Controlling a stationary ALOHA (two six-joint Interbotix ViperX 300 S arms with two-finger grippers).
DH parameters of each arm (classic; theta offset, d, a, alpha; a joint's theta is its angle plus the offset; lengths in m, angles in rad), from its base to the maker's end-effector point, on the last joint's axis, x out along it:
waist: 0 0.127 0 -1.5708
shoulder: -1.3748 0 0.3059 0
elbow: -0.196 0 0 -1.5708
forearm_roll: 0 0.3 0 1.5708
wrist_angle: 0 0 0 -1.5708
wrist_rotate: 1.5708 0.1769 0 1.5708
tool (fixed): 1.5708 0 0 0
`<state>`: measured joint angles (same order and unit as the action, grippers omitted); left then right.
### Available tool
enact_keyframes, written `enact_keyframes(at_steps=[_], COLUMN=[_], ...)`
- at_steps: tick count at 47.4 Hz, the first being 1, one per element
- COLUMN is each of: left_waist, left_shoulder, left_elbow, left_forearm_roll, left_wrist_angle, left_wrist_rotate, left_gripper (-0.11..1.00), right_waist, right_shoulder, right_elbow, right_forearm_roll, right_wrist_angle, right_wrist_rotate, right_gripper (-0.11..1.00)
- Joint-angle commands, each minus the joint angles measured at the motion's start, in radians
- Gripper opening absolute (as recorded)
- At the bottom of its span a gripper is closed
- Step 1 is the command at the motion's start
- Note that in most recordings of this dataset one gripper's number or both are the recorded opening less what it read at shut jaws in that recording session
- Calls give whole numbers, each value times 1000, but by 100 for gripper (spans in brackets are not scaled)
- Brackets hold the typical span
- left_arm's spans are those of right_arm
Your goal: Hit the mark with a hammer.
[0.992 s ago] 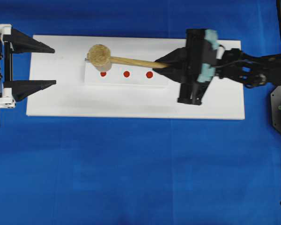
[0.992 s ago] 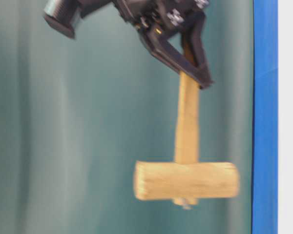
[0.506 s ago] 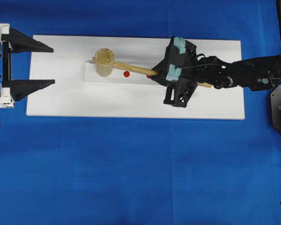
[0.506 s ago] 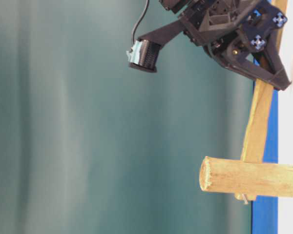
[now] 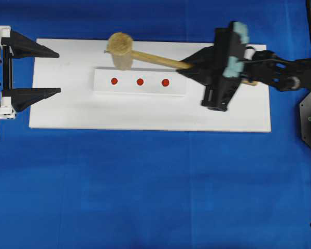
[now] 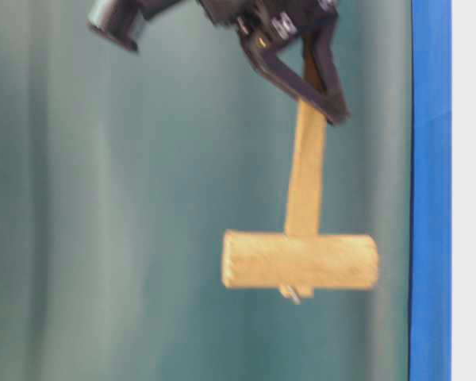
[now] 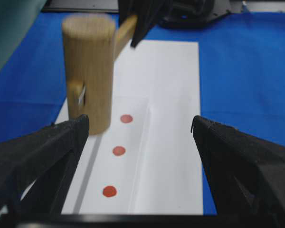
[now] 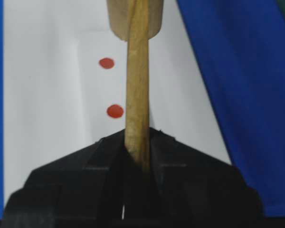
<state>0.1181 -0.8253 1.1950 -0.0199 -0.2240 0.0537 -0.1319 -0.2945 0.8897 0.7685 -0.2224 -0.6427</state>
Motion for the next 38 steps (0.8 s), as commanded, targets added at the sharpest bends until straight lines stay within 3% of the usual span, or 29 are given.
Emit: enact_keyframes(at_steps=[1,14,22,31,38], left_waist=[2,0,2,0,0], left_shoulder=[3,2,3,3,2], left_elbow=[-9,-9,-9,-8,-8], left_forearm_roll=[2,2,2,2,2], left_wrist_angle=[-5,-5,-5,-5,-5], left_wrist_rotate=[-2,-2,-5,-5,-5], left_gripper=[87,87,87,87,87], right_waist=[0,11,18,26,26], right_shoulder=[-86,-129,-20,161,175], right_elbow=[20,66,66,58,55], right_forearm_roll=[-2,2,20,77,92], right_wrist_angle=[-15,-12,-17,14,43], right_wrist_rotate=[0,5,8,8,8], right_gripper=[3,3,3,3,3])
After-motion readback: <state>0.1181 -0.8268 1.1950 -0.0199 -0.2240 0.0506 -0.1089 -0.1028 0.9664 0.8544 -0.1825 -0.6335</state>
